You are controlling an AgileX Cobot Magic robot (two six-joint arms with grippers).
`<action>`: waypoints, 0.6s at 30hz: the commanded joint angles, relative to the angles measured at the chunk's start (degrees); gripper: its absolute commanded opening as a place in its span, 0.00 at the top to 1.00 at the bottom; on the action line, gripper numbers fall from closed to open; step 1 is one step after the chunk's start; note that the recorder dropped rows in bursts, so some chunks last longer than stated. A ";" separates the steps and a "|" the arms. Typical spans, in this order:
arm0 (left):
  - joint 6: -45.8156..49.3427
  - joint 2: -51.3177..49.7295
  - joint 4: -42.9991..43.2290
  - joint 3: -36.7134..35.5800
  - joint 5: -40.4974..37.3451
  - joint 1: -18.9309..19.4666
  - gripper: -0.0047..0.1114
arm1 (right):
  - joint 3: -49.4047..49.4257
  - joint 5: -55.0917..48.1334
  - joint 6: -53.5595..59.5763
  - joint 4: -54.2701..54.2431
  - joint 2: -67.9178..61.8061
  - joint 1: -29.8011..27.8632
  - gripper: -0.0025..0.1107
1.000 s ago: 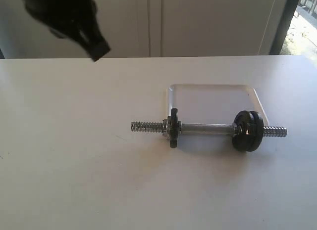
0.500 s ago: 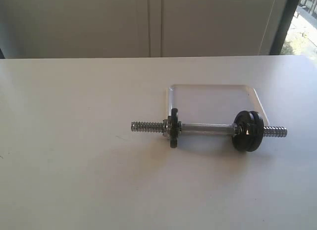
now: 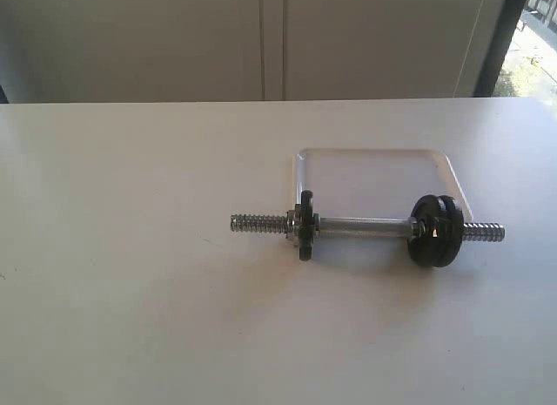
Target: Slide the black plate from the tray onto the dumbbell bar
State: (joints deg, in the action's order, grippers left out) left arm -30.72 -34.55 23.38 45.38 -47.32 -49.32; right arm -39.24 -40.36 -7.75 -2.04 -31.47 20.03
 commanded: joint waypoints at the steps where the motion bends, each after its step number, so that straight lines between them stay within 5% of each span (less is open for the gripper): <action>1: -0.58 0.43 -0.41 -0.25 0.18 -0.03 0.96 | 0.41 0.60 -0.23 0.18 0.31 -0.12 0.97; 18: -0.48 1.40 -0.22 -0.62 0.17 -0.03 0.96 | 0.41 0.60 -0.23 0.18 0.31 -0.12 0.97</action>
State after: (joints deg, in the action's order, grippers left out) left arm -30.72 -34.31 23.31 45.38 -47.32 -49.32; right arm -39.24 -40.36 -7.85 -2.04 -31.47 20.03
